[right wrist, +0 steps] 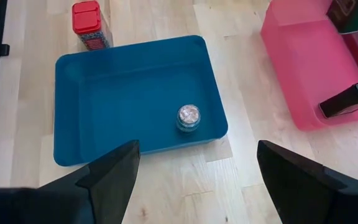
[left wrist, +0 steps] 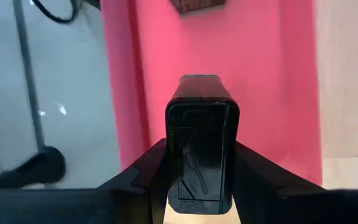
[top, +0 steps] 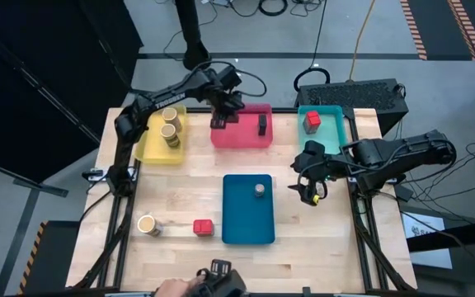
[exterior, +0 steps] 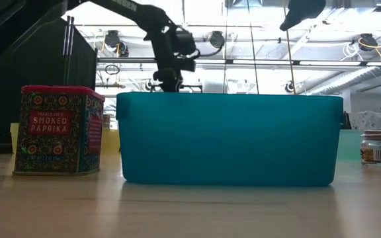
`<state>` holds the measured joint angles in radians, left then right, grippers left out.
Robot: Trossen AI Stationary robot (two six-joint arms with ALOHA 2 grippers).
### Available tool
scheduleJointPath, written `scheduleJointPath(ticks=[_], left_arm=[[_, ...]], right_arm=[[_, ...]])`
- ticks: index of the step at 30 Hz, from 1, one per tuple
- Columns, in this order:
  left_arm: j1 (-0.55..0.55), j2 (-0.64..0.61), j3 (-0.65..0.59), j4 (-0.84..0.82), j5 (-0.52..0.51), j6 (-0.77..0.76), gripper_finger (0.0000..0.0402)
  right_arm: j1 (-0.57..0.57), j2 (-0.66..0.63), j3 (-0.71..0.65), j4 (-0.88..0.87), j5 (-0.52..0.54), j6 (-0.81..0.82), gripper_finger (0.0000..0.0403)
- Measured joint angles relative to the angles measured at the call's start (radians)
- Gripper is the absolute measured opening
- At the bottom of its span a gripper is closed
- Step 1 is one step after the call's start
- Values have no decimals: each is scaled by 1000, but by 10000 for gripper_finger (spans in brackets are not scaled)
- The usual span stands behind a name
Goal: Sort spices by type
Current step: Put the black seasoning can into the red bin
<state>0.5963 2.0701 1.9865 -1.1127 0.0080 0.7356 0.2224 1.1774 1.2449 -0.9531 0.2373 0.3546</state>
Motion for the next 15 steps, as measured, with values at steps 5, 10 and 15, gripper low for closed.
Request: scheduleJointPath(ticks=[5,10,15], left_arm=[[31,52,0,-52,46,-75,139],[32,99,-1,-112,39,-78,139],[32,131,-1,-149,42,-127,139]], right_arm=[[-20,0,0,0,1,0,306],[-41,0,0,0,1,0,306],[-47,0,0,-1,0,5,306]])
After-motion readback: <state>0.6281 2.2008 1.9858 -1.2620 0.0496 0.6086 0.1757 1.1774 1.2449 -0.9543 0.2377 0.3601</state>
